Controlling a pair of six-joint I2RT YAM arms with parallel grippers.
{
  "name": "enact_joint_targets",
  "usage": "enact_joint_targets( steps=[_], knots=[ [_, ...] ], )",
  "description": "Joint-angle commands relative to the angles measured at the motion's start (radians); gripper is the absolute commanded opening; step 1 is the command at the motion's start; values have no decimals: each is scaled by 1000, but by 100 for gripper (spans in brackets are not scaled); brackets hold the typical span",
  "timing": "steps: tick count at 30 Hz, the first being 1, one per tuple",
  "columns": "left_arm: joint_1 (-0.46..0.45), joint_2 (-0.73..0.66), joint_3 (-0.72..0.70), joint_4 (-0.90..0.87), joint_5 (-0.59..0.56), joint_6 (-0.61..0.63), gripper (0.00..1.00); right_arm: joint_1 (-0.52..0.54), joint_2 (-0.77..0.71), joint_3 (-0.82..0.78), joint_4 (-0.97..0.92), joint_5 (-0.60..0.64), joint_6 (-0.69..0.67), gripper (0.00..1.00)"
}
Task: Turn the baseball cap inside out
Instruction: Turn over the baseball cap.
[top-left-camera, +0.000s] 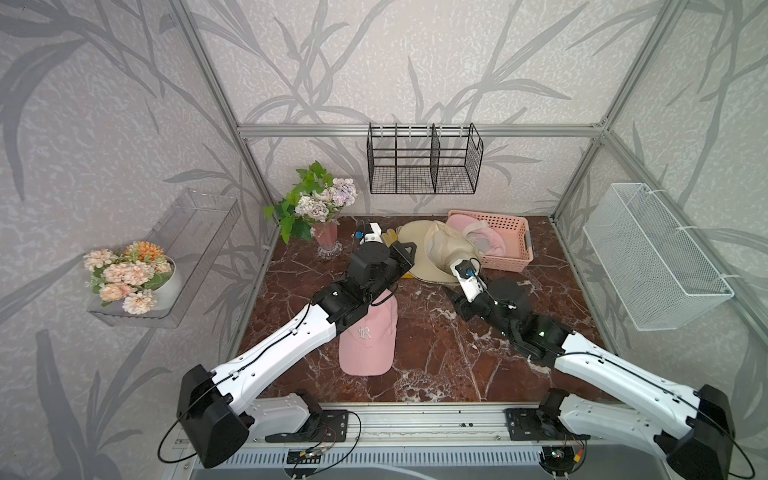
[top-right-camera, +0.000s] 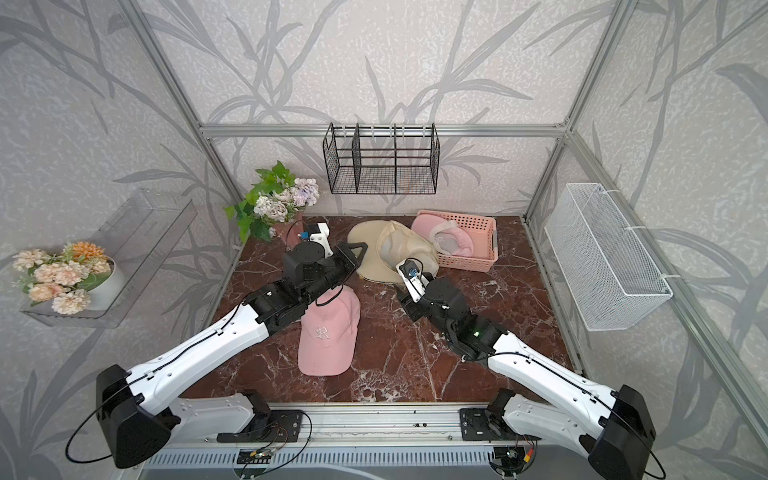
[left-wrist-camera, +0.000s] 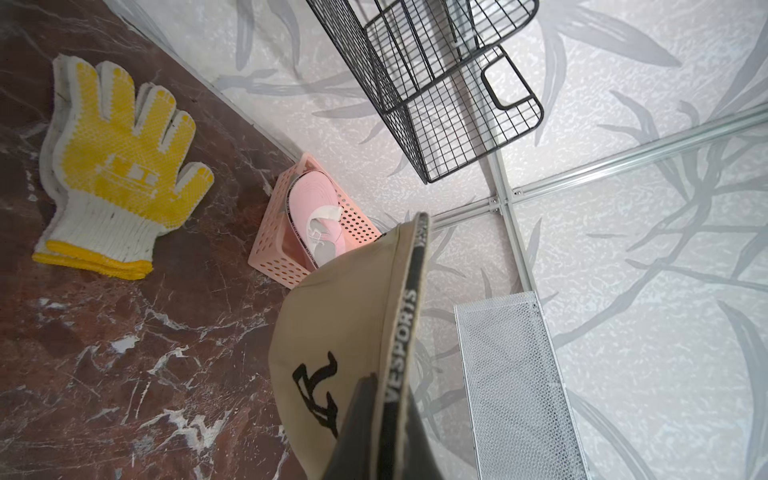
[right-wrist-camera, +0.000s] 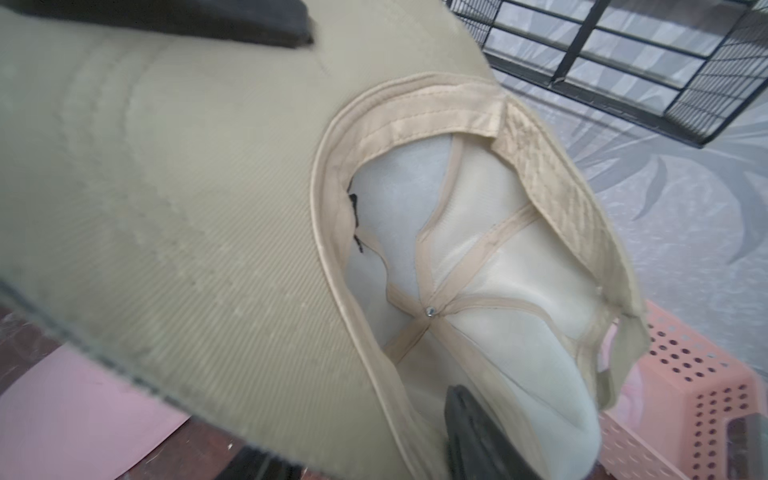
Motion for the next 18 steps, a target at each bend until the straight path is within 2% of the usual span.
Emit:
enact_joint_targets(
  steps=[1,7,18],
  knots=[
    [-8,-42,-1,-3,-37,-47,0,9,27,-3,82,249,1,51],
    [-8,-60,7,-26,-41,-17,0,10,29,-35,123,338,2,37],
    [-9,-76,-1,-28,-25,-9,0,-7,51,-54,160,372,-27,37]
  ],
)
